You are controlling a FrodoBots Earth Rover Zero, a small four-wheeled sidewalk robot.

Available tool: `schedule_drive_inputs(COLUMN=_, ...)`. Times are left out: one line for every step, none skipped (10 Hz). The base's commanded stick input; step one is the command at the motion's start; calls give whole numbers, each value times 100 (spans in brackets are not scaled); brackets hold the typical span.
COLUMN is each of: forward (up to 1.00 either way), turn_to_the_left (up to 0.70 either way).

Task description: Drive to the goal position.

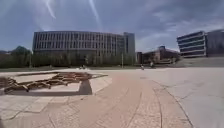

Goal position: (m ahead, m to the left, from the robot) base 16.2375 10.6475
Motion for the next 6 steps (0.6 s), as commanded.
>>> schedule_drive_inputs(forward=50, turn_to_the_left=0)
schedule_drive_inputs(forward=50, turn_to_the_left=0)
schedule_drive_inputs(forward=50, turn_to_the_left=-25)
schedule_drive_inputs(forward=50, turn_to_the_left=-15)
schedule_drive_inputs(forward=50, turn_to_the_left=0)
schedule_drive_inputs(forward=50, turn_to_the_left=0)
